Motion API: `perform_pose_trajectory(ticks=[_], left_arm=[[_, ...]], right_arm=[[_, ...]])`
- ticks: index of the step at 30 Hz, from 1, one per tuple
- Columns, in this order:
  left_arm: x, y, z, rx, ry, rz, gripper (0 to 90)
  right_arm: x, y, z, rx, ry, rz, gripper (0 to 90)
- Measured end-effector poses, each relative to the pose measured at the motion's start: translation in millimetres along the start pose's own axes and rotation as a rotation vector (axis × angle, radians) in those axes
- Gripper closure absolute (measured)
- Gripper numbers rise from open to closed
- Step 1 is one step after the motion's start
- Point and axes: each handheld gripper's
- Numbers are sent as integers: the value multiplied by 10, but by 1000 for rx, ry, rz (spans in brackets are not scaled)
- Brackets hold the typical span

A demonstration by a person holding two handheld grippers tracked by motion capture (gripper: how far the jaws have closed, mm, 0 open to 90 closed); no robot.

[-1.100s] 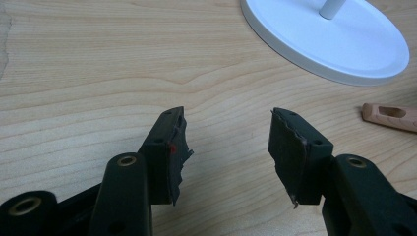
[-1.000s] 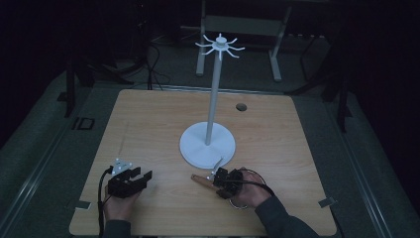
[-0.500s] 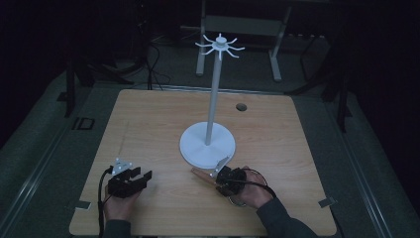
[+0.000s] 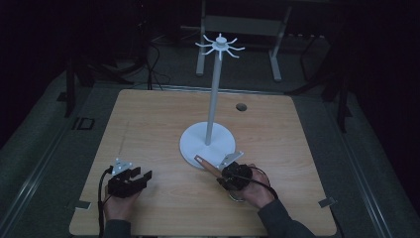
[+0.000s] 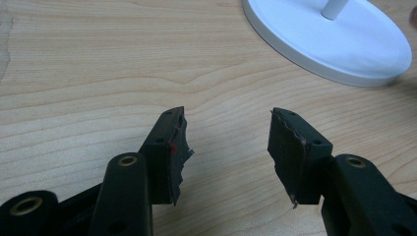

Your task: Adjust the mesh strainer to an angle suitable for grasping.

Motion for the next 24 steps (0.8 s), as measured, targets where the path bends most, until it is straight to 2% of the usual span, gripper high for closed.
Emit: perform_pose_trajectory(ticks=[6, 12, 14, 19, 24], left_arm=[[0, 1, -1, 0, 0, -2, 489], [0, 2, 2, -1, -2, 0, 489], [0, 2, 2, -1, -2, 0, 489], [-1, 6, 3, 0, 2, -4, 489], [0, 6, 3, 1, 1, -4, 489]], right_arm=[[21, -57, 55, 10, 59, 67, 693], [34, -134, 109, 42, 102, 139, 693], [36, -143, 117, 45, 107, 149, 693], [49, -231, 171, 73, 154, 225, 693], [58, -274, 234, 64, 197, 266, 693]])
Point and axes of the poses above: each handheld gripper's, and its own axes: y roughly forward along the jaws, x roughly out of its underside, z roughly to its right, and after that the axes turned 4 degrees about y, right-handed
